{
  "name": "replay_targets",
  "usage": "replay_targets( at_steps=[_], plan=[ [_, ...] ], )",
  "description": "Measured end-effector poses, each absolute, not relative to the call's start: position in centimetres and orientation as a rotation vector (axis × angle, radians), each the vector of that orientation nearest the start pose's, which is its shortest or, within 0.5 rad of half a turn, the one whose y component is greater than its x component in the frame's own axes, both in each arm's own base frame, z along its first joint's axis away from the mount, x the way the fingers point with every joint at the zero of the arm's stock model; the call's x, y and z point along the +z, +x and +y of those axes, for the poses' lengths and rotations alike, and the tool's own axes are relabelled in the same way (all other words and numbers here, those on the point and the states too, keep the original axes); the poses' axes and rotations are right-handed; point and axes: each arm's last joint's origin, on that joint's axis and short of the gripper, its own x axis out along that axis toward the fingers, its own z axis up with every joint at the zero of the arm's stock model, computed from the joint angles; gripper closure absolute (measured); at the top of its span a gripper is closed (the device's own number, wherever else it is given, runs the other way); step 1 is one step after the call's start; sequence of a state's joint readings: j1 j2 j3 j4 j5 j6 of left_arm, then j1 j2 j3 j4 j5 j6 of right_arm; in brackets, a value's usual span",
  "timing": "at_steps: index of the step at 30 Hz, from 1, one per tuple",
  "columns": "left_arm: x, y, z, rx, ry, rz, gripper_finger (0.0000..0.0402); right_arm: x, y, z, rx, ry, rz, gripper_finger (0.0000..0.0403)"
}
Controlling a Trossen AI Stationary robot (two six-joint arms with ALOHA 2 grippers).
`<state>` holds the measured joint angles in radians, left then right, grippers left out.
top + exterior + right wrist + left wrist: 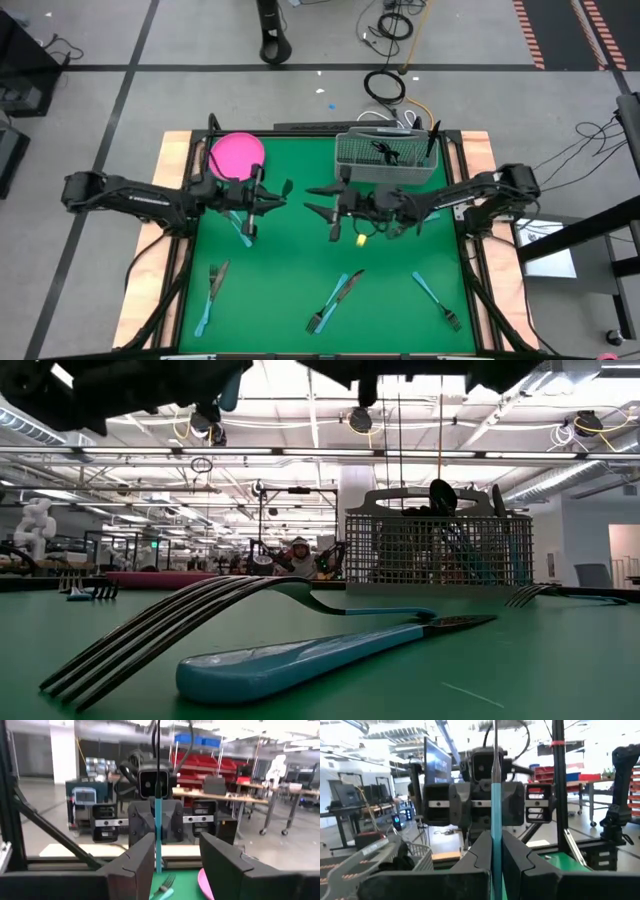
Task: Sort silverware
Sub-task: Put the top black knife into the cutlery rack with the other black knives
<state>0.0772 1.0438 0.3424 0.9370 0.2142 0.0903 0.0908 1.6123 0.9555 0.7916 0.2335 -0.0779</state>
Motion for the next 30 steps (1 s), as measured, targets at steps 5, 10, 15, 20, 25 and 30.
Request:
replay_targets(
  at_steps=[5, 10, 15, 20, 25, 30],
  plan=[
    [23.8, 21.6, 1.0, -0.156, 0.119, -0.229, 0.0386, 28.0, 37.4, 2.8, -0.147, -0.114, -0.08, 0.0259],
    [23.6, 22.7, 0.9, -0.194, 0.118, -0.206, 0.0386, 28.4, 38.4, 2.9, -0.144, -0.138, -0.063, 0.0259],
    [23.4, 22.8, 1.1, -0.185, 0.119, -0.201, 0.0386, 28.6, 38.5, 3.0, -0.107, -0.138, -0.075, 0.0259],
    [23.4, 22.8, 1.2, -0.18, 0.119, -0.201, 0.0386, 28.7, 38.5, 3.0, -0.094, -0.133, -0.085, 0.0259],
    [23.4, 22.9, 1.3, -0.143, 0.115, -0.199, 0.0386, 29.0, 38.4, 3.0, -0.096, -0.126, -0.118, 0.0259],
    [23.4, 22.9, 1.3, -0.139, 0.114, -0.199, 0.0386, 29.0, 38.4, 2.9, -0.096, -0.122, -0.12, 0.0269]
  ],
)
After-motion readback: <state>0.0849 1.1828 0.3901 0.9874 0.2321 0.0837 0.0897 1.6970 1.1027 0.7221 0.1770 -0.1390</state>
